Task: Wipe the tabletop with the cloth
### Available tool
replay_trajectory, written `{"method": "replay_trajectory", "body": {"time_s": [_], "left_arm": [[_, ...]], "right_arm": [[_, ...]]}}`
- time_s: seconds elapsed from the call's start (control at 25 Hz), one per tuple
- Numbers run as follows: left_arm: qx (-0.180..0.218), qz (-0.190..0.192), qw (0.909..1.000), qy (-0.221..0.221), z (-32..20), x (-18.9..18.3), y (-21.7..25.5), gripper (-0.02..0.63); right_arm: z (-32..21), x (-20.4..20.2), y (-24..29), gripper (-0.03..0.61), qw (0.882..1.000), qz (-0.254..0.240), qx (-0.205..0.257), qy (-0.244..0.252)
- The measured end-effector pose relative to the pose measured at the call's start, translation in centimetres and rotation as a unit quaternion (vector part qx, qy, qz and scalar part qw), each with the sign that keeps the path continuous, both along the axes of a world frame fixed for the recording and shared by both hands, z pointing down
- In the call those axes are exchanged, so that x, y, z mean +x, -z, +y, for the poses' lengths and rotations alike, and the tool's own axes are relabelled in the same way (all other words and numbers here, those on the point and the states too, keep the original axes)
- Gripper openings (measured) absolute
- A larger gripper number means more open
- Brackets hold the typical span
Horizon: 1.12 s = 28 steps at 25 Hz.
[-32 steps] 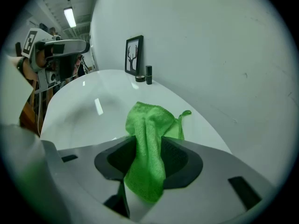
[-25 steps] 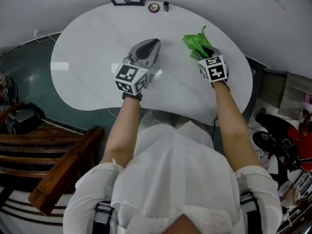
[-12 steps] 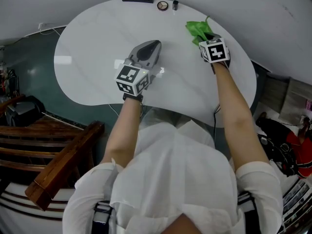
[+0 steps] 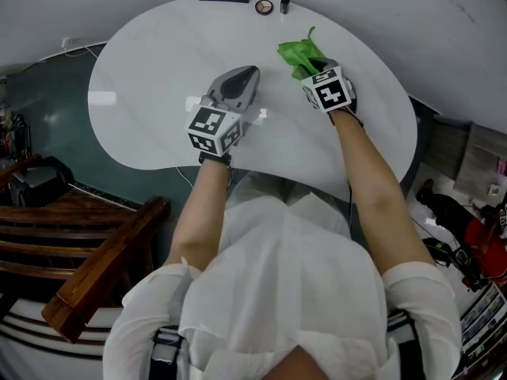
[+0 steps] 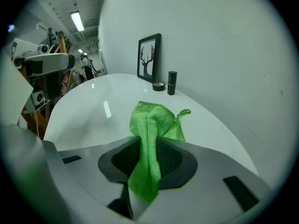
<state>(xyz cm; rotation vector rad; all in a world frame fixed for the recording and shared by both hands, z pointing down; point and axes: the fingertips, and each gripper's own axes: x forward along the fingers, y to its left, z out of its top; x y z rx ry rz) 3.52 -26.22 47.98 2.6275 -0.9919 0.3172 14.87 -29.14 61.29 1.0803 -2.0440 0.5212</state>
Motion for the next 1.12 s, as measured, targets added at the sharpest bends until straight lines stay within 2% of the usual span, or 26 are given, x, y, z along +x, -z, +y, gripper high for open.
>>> {"method": "replay_trajectory", "body": {"time_s": [0.16,0.32,0.52,0.84,1.12], "left_arm": [[0.0,-0.001,1.0,-0.004,0.2,0.2,-0.1,0.02],[-0.001,0.0,0.9999,-0.011,0.3,0.8,0.0,0.02],[0.0,0.0,0.9997,-0.026,0.5,2.1,0.1,0.02],[-0.001,-0.007,0.9986,-0.053,1.3,4.3,0.0,0.02],[-0.005,-0.013,0.9969,-0.077,2.4,6.7,-0.3,0.02]], "right_arm": [[2.1,-2.3,-0.1,0.097,1.0,-0.017,0.0,0.016],[4.0,-4.2,0.1,0.097,0.999,-0.038,-0.002,0.012],[5.6,-4.2,0.0,0.097,0.999,-0.032,-0.001,-0.006],[6.9,0.0,-0.2,0.097,0.997,-0.023,-0.003,-0.073],[9.4,6.6,-0.7,0.097,0.989,-0.018,-0.009,-0.144]]}}
